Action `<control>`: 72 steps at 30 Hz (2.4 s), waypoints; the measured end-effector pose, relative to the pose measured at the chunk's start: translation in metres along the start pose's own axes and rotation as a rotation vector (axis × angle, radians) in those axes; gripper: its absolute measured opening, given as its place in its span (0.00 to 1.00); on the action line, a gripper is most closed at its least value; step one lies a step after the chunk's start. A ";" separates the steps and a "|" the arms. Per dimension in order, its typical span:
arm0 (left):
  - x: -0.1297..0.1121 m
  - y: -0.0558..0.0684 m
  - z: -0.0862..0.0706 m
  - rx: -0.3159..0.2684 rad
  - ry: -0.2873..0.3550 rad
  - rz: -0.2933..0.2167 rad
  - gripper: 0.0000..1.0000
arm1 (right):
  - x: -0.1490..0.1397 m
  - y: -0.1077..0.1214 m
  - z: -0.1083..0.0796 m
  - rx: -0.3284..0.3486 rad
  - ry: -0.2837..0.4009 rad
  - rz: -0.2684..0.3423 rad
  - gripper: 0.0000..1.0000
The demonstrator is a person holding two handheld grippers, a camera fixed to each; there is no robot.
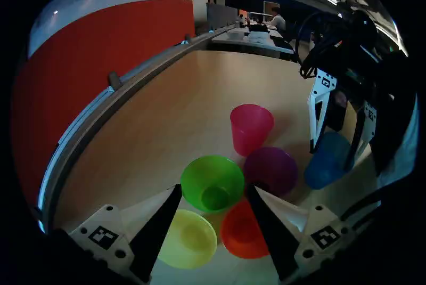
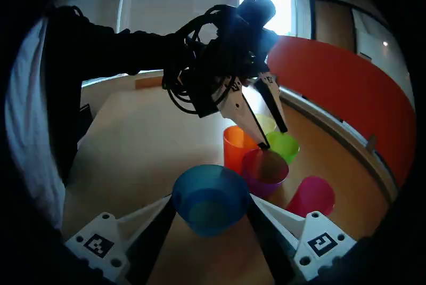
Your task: Pour water
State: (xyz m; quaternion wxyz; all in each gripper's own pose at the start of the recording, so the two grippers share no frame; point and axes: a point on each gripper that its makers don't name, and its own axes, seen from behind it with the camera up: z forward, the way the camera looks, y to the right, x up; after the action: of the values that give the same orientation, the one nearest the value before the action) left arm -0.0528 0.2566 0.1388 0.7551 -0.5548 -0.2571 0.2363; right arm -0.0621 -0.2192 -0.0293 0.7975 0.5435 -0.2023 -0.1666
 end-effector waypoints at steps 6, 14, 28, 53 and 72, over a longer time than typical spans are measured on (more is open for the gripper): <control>0.000 0.001 0.000 -0.003 -0.003 0.002 0.91 | 0.001 0.000 -0.002 -0.002 -0.001 -0.001 0.91; -0.001 0.001 0.001 -0.002 -0.012 0.002 0.91 | 0.003 0.001 -0.002 -0.001 0.001 0.001 0.91; 0.000 -0.003 0.008 -0.014 -0.043 -0.013 0.91 | 0.005 0.001 -0.003 -0.003 0.006 0.008 0.91; -0.004 -0.002 0.019 -0.021 -0.104 -0.021 0.91 | 0.006 0.004 -0.007 -0.007 0.016 0.015 0.91; -0.004 -0.008 0.033 -0.017 -0.080 -0.048 0.91 | 0.002 0.005 -0.007 -0.011 0.016 0.024 0.91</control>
State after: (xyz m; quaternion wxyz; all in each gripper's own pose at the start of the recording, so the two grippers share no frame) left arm -0.0773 0.2757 0.1539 0.7449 -0.5450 -0.3025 0.2380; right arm -0.0565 -0.2131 -0.0269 0.8040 0.5380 -0.2016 -0.1535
